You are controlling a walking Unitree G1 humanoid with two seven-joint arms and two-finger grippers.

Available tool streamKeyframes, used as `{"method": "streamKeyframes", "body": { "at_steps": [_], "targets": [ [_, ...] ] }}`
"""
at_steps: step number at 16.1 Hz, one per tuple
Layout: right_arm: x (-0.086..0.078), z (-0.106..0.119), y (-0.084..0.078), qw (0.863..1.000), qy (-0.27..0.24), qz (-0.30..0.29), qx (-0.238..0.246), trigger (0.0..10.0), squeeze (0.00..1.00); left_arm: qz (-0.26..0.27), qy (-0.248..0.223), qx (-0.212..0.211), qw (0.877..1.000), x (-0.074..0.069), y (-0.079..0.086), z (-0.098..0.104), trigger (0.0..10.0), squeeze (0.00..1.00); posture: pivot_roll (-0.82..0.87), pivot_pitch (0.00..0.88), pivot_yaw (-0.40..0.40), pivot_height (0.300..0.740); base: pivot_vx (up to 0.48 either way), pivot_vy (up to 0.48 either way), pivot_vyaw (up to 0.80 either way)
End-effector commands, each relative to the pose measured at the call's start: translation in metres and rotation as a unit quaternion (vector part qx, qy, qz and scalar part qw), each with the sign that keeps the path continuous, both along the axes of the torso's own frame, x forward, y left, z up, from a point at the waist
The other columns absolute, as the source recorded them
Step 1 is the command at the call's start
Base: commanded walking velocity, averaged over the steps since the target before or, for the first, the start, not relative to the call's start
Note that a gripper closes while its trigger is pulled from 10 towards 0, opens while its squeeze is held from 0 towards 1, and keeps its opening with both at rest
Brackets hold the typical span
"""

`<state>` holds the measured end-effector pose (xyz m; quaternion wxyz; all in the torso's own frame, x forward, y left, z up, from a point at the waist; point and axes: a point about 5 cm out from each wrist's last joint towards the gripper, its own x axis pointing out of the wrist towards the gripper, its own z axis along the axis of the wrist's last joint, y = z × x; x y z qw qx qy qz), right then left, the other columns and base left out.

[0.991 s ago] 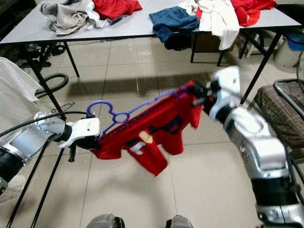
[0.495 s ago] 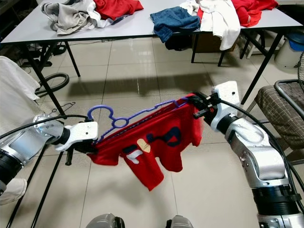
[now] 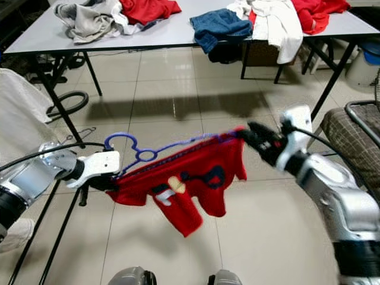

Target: Hang hanger

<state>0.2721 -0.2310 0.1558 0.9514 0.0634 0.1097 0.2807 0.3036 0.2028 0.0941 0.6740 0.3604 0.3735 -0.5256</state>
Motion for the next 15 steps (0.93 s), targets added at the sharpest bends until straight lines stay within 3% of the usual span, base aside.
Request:
{"method": "streamKeyframes", "body": {
  "at_steps": [1, 5, 6, 7, 10, 12, 14, 15],
  "targets": [
    [0.0, 0.022, -0.027, 0.998, -0.038, -0.054, 0.008, 10.0, 1.0, 0.063, 0.036, 0.055, 0.996, -0.008, 0.033, -0.011, 0.0, 0.0, -0.13, 0.0, 0.08, 0.74, 0.0, 0.0, 0.0],
    [-0.01, -0.008, -0.026, 0.993, 0.01, -0.07, 0.097, 10.0, 1.0, 0.078, 0.001, 0.005, 0.997, 0.007, 0.024, 0.007, 0.0, 0.0, -0.13, 0.0, 0.078, 0.74, 0.0, 0.0, 0.0],
    [-0.012, -0.017, -0.036, 0.98, 0.023, -0.121, 0.159, 10.0, 1.0, 0.084, -0.018, -0.01, 0.996, 0.012, 0.024, 0.013, 0.0, 0.0, -0.13, 0.0, 0.078, 0.74, 0.0, 0.0, 0.0],
    [-0.013, -0.021, -0.04, 0.972, 0.027, -0.14, 0.184, 10.0, 1.0, 0.085, -0.025, -0.01, 0.996, 0.014, 0.025, 0.014, 0.0, 0.0, -0.13, 0.0, 0.078, 0.74, 0.0, 0.0, 0.0],
    [-0.02, -0.022, -0.042, 0.978, 0.011, -0.135, 0.161, 10.0, 1.0, 0.083, -0.032, -0.005, 0.996, 0.015, 0.027, 0.015, 0.0, 0.0, -0.13, 0.0, 0.079, 0.74, 0.0, 0.0, 0.0],
    [-0.019, -0.007, -0.04, 0.982, -0.034, -0.12, 0.143, 10.0, 1.0, 0.078, -0.036, -0.011, 0.996, 0.016, 0.024, 0.017, 0.0, 0.0, -0.13, 0.0, 0.08, 0.74, 0.0, 0.0, 0.0],
    [-0.021, 0.024, -0.023, 0.993, -0.099, -0.017, 0.062, 10.0, 1.0, 0.05, -0.03, -0.024, 0.998, 0.015, 0.019, 0.018, 0.0, 0.0, -0.13, 0.0, 0.084, 0.74, 0.0, 0.0, 0.0],
    [-0.022, 0.036, -0.015, 0.992, -0.118, 0.032, 0.025, 10.0, 1.0, 0.038, -0.027, -0.025, 0.999, 0.014, 0.018, 0.019, 0.0, 0.0, -0.13, 0.0, 0.084, 0.74, 0.0, 0.0, 0.0]
  ]
}}
